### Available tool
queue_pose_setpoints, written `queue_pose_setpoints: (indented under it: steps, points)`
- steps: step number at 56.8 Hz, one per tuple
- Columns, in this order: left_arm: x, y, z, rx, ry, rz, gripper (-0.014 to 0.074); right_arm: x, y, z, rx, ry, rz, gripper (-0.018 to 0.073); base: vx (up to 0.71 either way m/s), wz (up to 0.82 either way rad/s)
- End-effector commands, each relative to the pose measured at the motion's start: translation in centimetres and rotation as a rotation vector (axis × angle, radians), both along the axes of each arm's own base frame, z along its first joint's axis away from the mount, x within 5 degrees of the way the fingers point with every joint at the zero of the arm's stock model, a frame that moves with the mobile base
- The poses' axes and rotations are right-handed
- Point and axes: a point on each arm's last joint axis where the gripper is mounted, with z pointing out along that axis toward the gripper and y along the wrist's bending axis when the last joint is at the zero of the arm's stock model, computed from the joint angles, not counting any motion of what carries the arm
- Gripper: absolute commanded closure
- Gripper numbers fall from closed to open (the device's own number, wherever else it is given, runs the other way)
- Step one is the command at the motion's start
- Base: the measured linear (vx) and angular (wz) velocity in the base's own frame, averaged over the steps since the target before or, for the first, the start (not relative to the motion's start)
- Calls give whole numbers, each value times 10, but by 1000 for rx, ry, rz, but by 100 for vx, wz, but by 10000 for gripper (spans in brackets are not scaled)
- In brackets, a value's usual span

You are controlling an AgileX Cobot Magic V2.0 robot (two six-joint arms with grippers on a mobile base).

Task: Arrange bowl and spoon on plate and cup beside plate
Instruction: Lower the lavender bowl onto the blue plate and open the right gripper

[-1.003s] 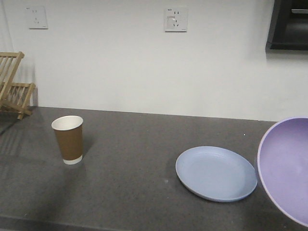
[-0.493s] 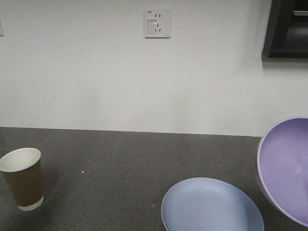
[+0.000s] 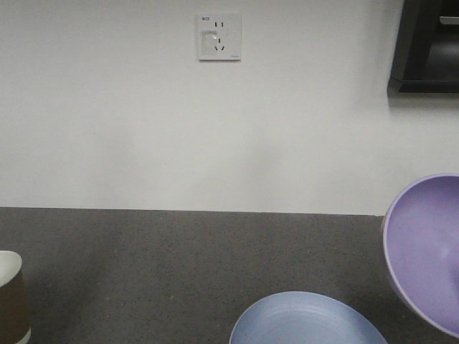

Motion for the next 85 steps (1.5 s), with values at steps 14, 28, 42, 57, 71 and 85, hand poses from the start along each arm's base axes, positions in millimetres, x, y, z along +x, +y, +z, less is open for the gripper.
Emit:
queue_pose_setpoints:
  steps: [14,28,42,57,71,85]
  points:
    - [-2,-1,14,-38,-96,-3,600,1,-2,15,10,-96,-30,568,2,-2]
    - [-2,-1,14,-39,-97,-3,600,1,-2,15,11,-96,-31,568,0,0]
    - [-1,-1,18,-54,-132,-3,600,1,0,16,43,-103,-23,568,0,0]
    - [0,-1,21,-63,-169,-1,600,3,-1,18,56,-132,-36,568,0,0]
    - [0,-1,22,-67,-182,0,600,6,-1,16,46,-114,-23,568,0,0]
    - [-1,-1,19,-59,-151,-3,600,37,19,-4,-45,36,181,568,0,0]
